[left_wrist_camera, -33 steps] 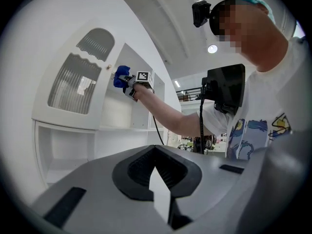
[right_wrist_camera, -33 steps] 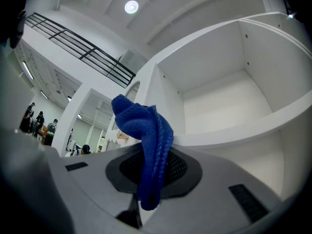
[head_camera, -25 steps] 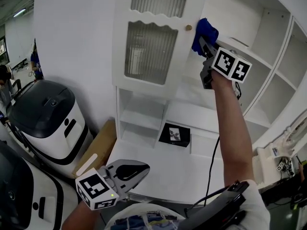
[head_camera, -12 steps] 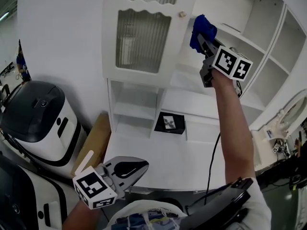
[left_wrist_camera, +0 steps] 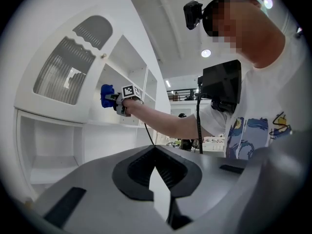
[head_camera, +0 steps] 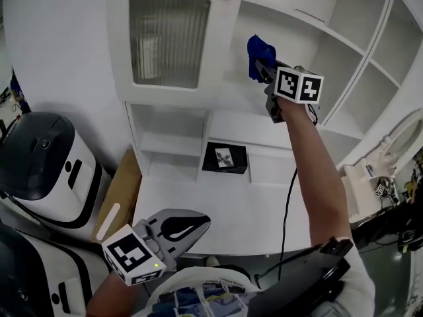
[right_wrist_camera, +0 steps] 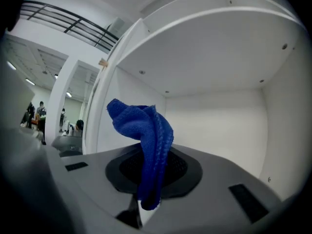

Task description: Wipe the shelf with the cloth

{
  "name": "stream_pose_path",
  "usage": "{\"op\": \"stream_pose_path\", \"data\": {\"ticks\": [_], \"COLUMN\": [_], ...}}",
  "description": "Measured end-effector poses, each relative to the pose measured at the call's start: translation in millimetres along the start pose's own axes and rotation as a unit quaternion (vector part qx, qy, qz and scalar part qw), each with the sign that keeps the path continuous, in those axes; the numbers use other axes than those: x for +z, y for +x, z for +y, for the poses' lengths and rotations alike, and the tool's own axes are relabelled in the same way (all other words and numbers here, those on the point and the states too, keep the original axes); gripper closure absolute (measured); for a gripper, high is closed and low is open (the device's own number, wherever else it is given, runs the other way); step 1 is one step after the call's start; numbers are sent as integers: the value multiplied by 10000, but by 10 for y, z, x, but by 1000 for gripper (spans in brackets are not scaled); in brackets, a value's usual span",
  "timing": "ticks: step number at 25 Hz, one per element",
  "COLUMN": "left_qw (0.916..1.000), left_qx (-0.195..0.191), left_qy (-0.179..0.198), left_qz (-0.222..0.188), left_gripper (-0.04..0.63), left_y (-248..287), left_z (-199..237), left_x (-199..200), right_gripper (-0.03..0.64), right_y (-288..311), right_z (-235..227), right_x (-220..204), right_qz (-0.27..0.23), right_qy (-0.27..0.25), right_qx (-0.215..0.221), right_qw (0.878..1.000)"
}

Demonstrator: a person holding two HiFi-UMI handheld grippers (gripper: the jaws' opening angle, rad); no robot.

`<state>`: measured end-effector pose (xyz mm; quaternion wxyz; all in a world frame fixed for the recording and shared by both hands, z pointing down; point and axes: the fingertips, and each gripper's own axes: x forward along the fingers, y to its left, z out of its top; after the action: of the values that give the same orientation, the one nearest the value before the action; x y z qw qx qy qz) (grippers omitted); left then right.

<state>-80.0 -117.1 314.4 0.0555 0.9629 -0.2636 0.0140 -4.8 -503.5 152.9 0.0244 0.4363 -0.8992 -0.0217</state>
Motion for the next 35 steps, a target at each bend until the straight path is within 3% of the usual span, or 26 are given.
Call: {"op": "stream_pose_path", "data": {"ticks": [4,8,16,24,35], "left_qw": [9998,9986,9956,9955,9967], "left_qx": [201,498,882,859,670], "left_qy": [-72,-129,-311,-375,-376], "left_qz": [52,92,75,154,255], "left_gripper": [583,583,583,583,583], "left_y": [152,252,370,550,709], "left_z": [101,234,452,552,558], "left_x": [15,3,-34,-52,-76], "right_gripper": [549,549,549,549,549], "right_y": [447,923,1444,1595,1398], "right_z": [-192,-295,-204,-210,-724], "right_x": [-253,-464,-898,-1193,-1310], "right_qz": [735,1411,2606,3085,3315], "right_qy": [-588,-809,-1240,-1453,-1331], "right_qx": [71,305,872,1107,800], "right_qw": [9955,9862,9535,9335,9306]}}
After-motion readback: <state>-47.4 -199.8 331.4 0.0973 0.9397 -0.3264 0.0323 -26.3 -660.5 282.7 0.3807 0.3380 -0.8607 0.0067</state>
